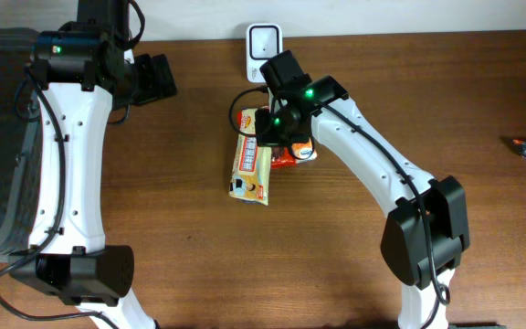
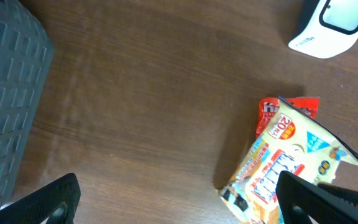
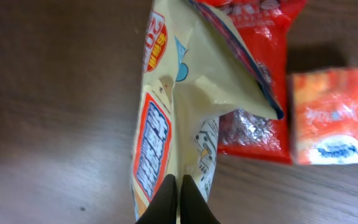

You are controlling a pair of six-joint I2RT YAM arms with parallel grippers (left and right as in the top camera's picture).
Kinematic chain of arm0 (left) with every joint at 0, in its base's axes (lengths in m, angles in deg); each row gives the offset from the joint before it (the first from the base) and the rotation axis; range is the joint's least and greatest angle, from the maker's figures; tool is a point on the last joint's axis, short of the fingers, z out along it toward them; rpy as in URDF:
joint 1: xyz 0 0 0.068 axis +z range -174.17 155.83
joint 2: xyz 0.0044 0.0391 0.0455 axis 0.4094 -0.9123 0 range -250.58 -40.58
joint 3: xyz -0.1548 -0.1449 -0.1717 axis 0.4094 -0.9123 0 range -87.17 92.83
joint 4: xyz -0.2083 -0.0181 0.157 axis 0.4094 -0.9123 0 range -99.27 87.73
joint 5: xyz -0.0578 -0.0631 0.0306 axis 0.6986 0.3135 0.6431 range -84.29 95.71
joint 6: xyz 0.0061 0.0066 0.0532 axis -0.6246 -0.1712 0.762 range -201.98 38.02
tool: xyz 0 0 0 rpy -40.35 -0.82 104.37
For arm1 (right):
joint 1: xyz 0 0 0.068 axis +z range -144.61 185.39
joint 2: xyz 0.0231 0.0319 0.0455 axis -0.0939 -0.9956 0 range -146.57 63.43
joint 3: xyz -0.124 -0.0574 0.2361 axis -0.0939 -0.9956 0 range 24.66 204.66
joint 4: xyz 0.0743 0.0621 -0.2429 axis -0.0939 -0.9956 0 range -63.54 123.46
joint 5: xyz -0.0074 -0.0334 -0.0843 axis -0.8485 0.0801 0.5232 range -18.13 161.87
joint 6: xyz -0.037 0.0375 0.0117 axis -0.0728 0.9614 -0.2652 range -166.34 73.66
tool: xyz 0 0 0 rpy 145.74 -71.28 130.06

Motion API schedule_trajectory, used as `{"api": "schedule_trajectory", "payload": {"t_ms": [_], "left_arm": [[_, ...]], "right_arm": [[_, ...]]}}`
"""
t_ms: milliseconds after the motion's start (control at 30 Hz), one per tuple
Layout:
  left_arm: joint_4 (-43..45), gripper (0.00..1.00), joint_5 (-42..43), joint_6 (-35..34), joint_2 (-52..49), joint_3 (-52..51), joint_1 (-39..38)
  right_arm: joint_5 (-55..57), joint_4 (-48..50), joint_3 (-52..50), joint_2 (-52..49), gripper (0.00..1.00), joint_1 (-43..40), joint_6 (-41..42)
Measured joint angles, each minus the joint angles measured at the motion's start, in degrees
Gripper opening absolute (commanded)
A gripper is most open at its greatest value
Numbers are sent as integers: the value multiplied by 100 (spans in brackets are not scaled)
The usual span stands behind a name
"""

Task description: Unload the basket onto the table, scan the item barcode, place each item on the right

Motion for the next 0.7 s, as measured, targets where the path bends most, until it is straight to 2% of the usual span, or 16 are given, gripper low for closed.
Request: {"api": "schedule_trajectory", "payload": {"t_ms": [200, 300, 333, 433, 467, 500, 533, 567, 633, 700], "left_arm": [[0, 99, 0, 0, 0, 0, 0], [0, 99, 2, 0, 0, 0, 0], [-2, 99, 0, 0, 0, 0, 0], [0, 99, 2, 0, 0, 0, 0], [0, 99, 0, 0, 0, 0, 0], [2, 99, 0, 0, 0, 0, 0], [-2, 99, 0, 0, 0, 0, 0], [2, 99, 0, 0, 0, 0, 0], [-4, 99, 0, 0, 0, 0, 0], [0, 99, 0, -2, 0, 0, 0]], "right_arm": [[415, -354, -2, -17, 4, -83, -52], [1355, -990, -4, 341, 4, -459, -79], [1552, -1084, -4, 546, 11, -546, -162], [1711, -1207, 2, 1250, 66, -706, -610], [1659, -1211, 4, 1283, 66, -691, -780], [1633, -1121, 2, 1182, 61, -684, -857], [1626, -1010, 2, 1040, 51, -684, -916], [1613, -901, -15, 824, 47, -686, -944], [1491, -702, -50, 452, 46, -717, -988], [1294, -511, -81, -55, 39, -815, -990]]}}
